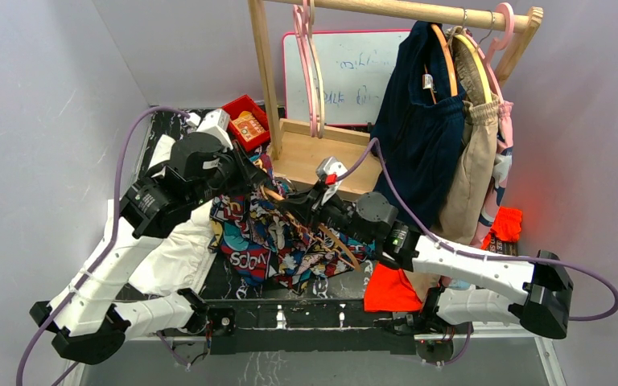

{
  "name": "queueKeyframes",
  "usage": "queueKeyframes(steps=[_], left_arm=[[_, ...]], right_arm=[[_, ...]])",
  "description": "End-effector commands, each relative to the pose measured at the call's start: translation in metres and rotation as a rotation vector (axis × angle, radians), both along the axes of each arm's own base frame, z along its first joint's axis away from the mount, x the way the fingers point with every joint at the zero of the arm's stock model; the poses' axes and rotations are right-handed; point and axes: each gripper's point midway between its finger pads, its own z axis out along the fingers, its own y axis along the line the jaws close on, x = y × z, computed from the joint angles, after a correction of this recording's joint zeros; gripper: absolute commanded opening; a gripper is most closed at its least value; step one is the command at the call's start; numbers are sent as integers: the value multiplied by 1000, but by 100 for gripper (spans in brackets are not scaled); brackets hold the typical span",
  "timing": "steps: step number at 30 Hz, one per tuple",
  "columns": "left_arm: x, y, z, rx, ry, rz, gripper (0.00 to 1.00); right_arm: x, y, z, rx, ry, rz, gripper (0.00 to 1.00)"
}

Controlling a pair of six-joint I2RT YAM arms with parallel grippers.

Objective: Place the shorts on the hanger
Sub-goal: Hang the shorts on the hanger.

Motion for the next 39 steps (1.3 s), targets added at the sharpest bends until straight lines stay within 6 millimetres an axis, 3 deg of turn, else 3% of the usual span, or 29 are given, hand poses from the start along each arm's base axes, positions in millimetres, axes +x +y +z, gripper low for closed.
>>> queueKeyframes(steps=[1, 3, 7, 9, 12, 16, 22, 28, 35, 39], left_arm=[[-3, -2, 48, -59, -95, -42, 0], [-3, -3, 59, -77, -114, -49, 0], [-4, -6, 68, -98, -137, -64, 0], [-3, -4, 68, -87, -146, -64, 0], [-3, -2, 68, -75, -154, -64, 0], [-5, -13, 60, -91, -125, -105, 0], [-10, -32, 37, -102, -57, -191, 0], [-14, -39, 34, -106, -36, -230, 0], [-18, -52, 39, -154, -9, -279, 0], [-20, -59, 27, -175, 33, -295, 0]], right_arm=[[-21, 3, 102, 189, -128, 110, 0], [-22, 7, 97, 180, -108, 123, 0], [-21, 27, 40, 84, 4, 162, 0], [-29, 29, 27, 59, 30, 210, 0], [-38, 16, 52, 101, -22, 230, 0], [-31, -11, 89, 205, -89, 131, 0], [-21, -20, 65, 247, -44, 76, 0], [-15, -34, 97, 331, -95, 40, 0], [8, -40, 90, 399, -55, -53, 0], [15, -46, 96, 459, -61, -70, 0]])
